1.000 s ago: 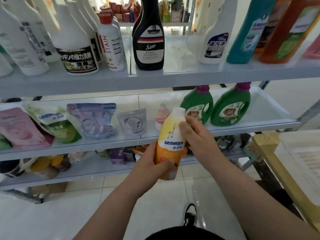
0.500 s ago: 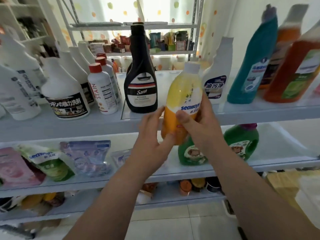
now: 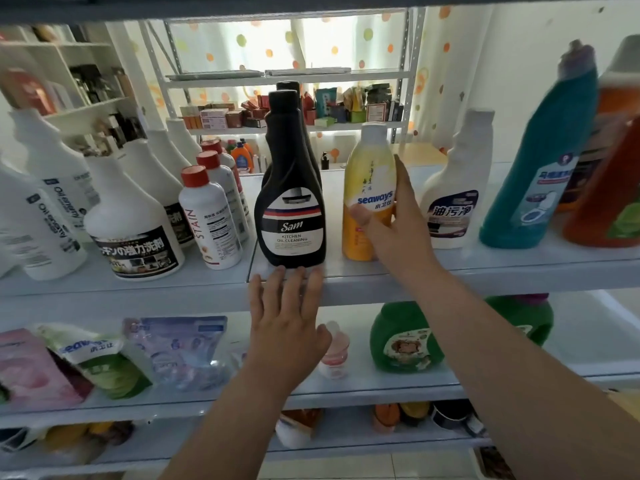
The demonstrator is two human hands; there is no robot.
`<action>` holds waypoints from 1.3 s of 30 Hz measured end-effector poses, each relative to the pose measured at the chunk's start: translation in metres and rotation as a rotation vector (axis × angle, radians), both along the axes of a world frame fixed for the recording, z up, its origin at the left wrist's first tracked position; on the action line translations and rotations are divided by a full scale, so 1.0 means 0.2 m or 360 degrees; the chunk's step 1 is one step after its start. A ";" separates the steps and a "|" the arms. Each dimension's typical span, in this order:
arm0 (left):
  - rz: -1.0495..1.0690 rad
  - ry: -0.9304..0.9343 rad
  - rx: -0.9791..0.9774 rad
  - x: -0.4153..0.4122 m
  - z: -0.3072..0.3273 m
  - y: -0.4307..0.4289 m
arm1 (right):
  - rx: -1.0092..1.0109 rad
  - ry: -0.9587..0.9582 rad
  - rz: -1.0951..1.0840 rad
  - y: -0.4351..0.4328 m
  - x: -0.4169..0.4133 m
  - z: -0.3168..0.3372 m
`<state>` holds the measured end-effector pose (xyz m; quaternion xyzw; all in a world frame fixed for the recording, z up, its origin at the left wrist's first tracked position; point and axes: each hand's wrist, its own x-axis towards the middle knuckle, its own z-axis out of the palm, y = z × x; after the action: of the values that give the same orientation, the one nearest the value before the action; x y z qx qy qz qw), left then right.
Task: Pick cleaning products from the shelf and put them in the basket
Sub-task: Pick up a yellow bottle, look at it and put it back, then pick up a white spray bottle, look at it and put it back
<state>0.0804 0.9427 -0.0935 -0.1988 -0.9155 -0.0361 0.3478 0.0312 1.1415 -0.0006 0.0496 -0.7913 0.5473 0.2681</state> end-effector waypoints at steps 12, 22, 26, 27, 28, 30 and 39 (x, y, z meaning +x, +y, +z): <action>-0.0083 -0.0078 -0.0004 -0.02 -0.02 -0.02 | 0.0660 -0.0079 -0.0521 -0.09 0.04 -0.09; -0.0089 -0.0168 0.0001 0.01 0.02 -0.04 | 0.1608 0.0142 -0.0451 0.11 0.42 -0.36; -0.0055 -0.0170 0.0061 0.05 0.04 -0.01 | 0.1658 0.0072 -0.0341 0.32 0.49 -0.35; -0.0033 -0.0186 0.0075 0.06 0.05 0.00 | 0.1656 0.0040 -0.0341 0.38 0.50 -0.34; -0.0014 -0.0208 0.0102 0.07 0.06 0.01 | 0.1659 0.0015 -0.0352 0.45 0.51 -0.34; -0.0017 -0.0219 0.0253 0.10 0.09 0.04 | 0.1652 0.0020 -0.0418 0.59 0.52 -0.35; -0.0496 -0.0500 0.1087 0.19 0.37 0.76 | 0.1572 0.0255 -0.0651 0.93 0.49 -0.49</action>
<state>0.1194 1.0944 -0.0194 -0.2003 -0.8519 -0.4203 0.2399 0.1299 1.3277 -0.0982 0.0562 -0.9250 0.0414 0.3735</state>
